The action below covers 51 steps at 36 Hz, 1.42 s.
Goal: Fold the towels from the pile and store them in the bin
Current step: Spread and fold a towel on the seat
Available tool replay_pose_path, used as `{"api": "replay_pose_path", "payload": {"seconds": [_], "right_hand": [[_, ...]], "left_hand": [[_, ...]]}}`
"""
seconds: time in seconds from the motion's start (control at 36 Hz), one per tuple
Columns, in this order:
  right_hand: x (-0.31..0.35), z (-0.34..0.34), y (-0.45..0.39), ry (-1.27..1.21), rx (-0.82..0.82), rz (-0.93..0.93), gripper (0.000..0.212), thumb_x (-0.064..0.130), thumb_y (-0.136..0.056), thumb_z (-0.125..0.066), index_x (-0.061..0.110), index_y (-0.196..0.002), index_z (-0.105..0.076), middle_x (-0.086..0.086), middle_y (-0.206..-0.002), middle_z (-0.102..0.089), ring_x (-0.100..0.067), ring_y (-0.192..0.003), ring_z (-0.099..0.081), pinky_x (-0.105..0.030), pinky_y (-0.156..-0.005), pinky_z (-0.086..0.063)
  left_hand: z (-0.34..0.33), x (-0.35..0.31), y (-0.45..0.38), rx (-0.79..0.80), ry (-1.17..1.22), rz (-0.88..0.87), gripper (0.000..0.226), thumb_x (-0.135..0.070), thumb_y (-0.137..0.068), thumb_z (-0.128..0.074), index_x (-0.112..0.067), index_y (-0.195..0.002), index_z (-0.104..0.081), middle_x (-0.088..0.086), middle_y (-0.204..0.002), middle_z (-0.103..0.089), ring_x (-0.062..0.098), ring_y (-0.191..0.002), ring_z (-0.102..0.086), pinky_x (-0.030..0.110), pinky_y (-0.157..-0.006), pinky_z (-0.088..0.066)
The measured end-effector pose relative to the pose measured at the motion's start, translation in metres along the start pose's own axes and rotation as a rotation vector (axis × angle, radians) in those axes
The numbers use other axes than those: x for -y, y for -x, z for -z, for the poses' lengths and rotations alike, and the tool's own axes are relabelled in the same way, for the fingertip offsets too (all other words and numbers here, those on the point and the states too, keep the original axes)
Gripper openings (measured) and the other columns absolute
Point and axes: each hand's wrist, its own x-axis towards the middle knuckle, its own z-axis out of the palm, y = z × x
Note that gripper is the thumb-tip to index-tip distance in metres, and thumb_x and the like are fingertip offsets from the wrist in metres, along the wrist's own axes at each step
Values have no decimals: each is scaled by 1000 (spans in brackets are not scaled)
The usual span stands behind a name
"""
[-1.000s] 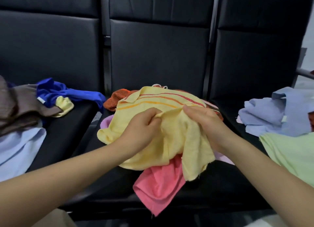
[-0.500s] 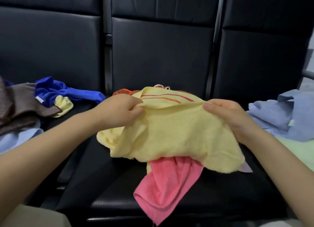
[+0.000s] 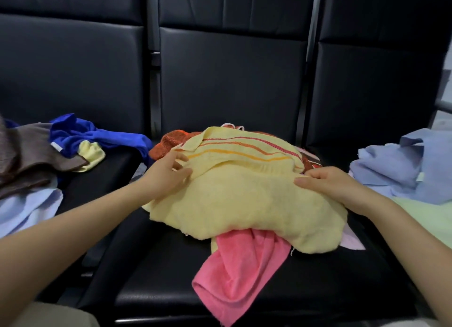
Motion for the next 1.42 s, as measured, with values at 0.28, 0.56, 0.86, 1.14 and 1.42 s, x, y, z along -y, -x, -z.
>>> {"api": "replay_pose_path", "payload": {"seconds": [0.28,0.56,0.86,1.14,1.42], "right_hand": [[-7,-4,-5,-54,-61,59,32,32,-89,-67,15,-63,-60,9,-61,-58,-7,-63,-55,-22,-63,-41],[-7,-3,-6,-16,31,14,20,32,-86,-70,12,-84,-73,3,-88,-72,-15,-87,-68,-26,-78,-49],[-8,-1,-3,-42,-13,47,20,29,-89,-67,13,-77,-69,3,-81,-70,-14,-81,-65,-27,-76,-47],[19,6,8,-647,-88,85,30,39,-78,-63,13,-90,-70,1,-77,-70,-11,-70,-67,-25,-63,-53],[24,-7,0,-631,-125,150,20,28,-91,-61,18,-75,-68,5,-70,-68,-8,-66,-66,-24,-61,-49]], "left_hand": [[-14,-3,9,-38,-300,-447,37,-48,-88,-59,-29,-120,-60,-16,-111,-58,5,-105,-52,29,-92,-45],[-16,2,8,-70,-403,-384,33,-28,-95,-52,-22,-127,-55,-7,-116,-62,14,-102,-56,27,-81,-42],[-20,-7,9,61,-288,-326,23,-21,-97,-44,-16,-76,-36,-2,-72,-44,12,-64,-38,32,-62,-32],[-16,-20,-7,-63,-153,-327,37,-27,-102,-37,-12,-71,-46,4,-69,-53,22,-70,-50,39,-68,-39],[-16,-14,-40,-103,-254,-369,39,-31,-104,-31,-19,-130,-58,-1,-135,-54,18,-126,-44,32,-101,-33]]}}
